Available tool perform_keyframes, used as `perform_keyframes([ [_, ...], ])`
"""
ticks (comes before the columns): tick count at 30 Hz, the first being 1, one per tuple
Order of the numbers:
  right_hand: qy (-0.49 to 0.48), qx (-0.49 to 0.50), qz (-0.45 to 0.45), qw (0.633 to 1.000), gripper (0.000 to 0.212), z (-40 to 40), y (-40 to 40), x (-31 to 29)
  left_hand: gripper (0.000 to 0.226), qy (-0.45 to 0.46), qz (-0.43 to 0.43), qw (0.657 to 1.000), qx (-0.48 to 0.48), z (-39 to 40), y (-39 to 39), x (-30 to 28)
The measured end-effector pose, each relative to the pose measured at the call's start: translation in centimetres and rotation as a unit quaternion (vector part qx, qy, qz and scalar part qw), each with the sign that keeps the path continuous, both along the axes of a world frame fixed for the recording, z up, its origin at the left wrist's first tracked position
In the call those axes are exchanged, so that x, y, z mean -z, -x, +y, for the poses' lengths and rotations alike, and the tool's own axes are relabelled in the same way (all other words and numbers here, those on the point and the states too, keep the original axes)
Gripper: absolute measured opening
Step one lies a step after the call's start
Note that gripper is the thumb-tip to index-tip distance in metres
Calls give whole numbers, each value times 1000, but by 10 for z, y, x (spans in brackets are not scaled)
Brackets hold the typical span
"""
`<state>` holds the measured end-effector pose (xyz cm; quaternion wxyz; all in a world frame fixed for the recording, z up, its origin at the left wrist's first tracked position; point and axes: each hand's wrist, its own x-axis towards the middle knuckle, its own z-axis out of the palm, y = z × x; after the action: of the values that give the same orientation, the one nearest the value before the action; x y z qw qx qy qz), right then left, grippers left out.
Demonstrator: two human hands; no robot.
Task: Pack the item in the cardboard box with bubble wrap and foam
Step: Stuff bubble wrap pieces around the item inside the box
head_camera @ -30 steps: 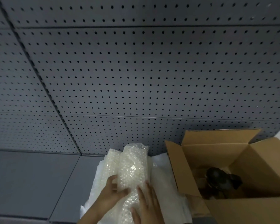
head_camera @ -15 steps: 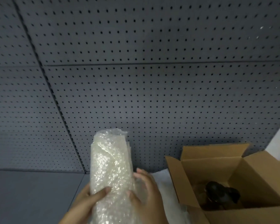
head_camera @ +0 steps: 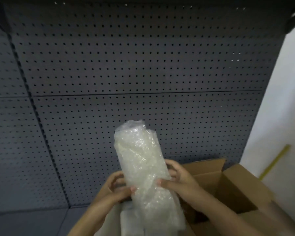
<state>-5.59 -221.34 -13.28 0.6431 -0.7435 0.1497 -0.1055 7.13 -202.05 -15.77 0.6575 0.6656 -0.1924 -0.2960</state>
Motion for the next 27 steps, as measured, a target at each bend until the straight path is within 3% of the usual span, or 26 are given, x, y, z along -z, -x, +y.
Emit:
perform_keyframes([
  [3,138,9,23,990,63,-49,28,-14,53,-49,-51,997,10,-25,-1,8],
  [6,255,18,84,963,57,-99,58,-24,44,-88,-106,988,70,-49,4,24],
  [11,425,-16,219,878,43,-181,86,5,41,-143,-216,963,77,-85,17,36],
  [15,467,-66,254,844,43,-225,83,41,44,-163,-317,933,54,-114,22,38],
  [18,559,-90,276,777,39,-248,72,59,52,-170,-357,916,59,-144,27,39],
  [20,541,-111,285,784,37,-261,62,69,57,-196,-366,905,89,-168,35,39],
  [22,502,-201,287,791,42,-269,51,82,64,-234,-363,891,144,-194,42,43],
  [25,389,-287,283,828,46,-274,38,90,78,-278,-361,862,221,-228,54,55],
  [27,362,-318,291,826,50,-282,34,95,78,-292,-369,846,252,-247,62,65],
])
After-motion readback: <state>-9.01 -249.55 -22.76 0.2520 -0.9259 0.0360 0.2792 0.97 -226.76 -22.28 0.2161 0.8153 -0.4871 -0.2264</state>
